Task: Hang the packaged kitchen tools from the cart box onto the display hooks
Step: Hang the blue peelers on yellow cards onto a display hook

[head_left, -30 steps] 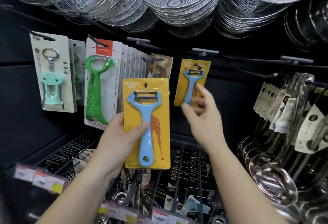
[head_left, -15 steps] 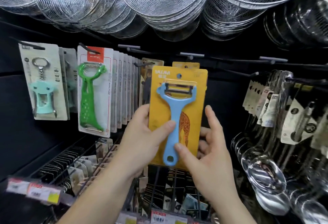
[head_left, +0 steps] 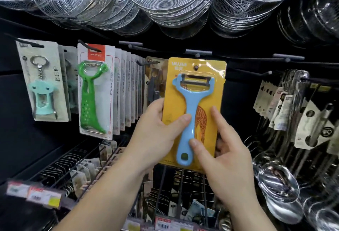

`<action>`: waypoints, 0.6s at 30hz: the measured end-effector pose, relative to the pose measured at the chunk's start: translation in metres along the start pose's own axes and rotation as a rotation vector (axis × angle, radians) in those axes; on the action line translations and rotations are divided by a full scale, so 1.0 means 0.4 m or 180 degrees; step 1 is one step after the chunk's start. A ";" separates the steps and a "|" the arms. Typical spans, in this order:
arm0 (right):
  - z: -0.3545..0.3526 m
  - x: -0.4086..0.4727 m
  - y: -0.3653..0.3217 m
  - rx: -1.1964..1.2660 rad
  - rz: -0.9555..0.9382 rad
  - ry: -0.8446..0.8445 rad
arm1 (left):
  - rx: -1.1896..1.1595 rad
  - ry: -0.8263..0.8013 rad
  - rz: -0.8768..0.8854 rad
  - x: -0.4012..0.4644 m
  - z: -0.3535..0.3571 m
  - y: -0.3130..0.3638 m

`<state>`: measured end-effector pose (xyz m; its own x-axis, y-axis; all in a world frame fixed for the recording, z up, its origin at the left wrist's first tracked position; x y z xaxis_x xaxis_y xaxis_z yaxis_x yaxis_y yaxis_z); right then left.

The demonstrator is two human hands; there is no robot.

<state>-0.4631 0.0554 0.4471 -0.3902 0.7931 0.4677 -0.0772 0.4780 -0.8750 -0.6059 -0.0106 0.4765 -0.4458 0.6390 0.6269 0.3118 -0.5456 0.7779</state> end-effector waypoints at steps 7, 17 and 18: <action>-0.005 0.028 0.014 -0.0069 0.0177 -0.0034 | 0.0176 -0.0139 -0.0001 0.000 0.000 -0.022; 0.011 0.222 0.109 -0.0684 0.0426 0.0120 | 0.1054 -0.0279 -0.0297 0.033 -0.005 -0.234; 0.017 0.238 0.119 -0.0733 0.0433 0.0142 | 0.1180 -0.0300 -0.0293 0.043 -0.001 -0.245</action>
<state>-0.5100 0.1512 0.4493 -0.3416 0.8693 0.3572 0.1858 0.4350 -0.8810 -0.6445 0.0534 0.4109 -0.4125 0.7324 0.5417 0.5637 -0.2618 0.7834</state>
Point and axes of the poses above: each hand's wrist, its own x-axis towards the middle knuckle, its own z-axis out of the palm, y = z × x, the point moved 7 cm from there along x, towards the middle knuckle, and after that the axes turned 14 degrees about z, right-handed, at the moved point
